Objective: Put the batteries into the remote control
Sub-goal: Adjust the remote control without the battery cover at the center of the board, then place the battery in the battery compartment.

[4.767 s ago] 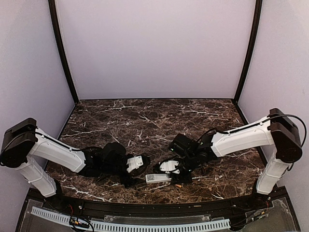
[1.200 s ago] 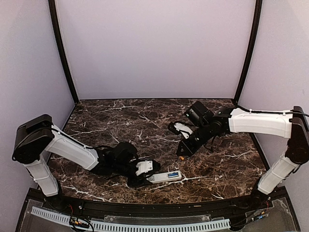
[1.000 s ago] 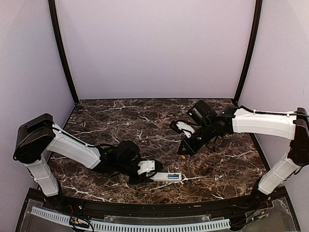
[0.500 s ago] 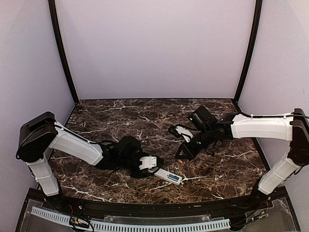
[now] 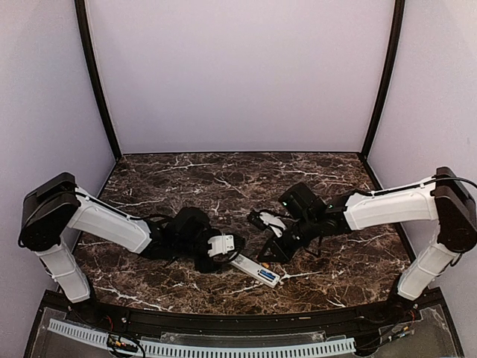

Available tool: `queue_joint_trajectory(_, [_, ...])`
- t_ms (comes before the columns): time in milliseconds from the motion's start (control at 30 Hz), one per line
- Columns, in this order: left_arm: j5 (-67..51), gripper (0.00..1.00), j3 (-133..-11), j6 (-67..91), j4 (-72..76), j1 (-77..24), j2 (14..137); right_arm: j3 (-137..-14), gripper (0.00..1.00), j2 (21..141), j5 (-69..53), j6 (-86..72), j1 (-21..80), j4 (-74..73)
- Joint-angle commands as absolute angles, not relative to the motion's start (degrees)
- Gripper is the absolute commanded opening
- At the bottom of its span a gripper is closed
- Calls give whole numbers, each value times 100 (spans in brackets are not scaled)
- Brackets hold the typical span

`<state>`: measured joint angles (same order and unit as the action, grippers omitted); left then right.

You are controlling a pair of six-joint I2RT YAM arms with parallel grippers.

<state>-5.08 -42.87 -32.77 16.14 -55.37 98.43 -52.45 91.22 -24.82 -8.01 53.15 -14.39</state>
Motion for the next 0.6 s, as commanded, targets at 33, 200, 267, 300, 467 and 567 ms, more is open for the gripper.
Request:
queue_joint_trajectory(33, [-521, 70, -3908, -2633, 1518, -5507, 9199, -4977, 0, 9283, -2559, -975, 5453, -666])
queue_joint_trajectory(200, [-528, 70, -3775, -2419, 1594, -5510, 9080, -4830, 0, 9472, -2514, -914, 5496, -406])
queue_joint_trajectory(267, [-521, 70, -3787, -2414, 1600, -5503, 9113, -4819, 0, 9528, -2492, -879, 5501, -376])
queue_joint_trajectory(300, [-515, 70, -3787, -2415, 1604, -5502, 9118, -4798, 0, 9542, -2484, -865, 5502, -365])
queue_joint_trajectory(467, [-526, 70, -3813, -2462, 1643, -5503, 9168, -4637, 0, 9463, -2469, -916, 5517, -285])
queue_joint_trajectory(567, [-536, 70, -3821, -2488, 1644, -5507, 9207, -4544, 0, 9420, -2433, -955, 5566, -226])
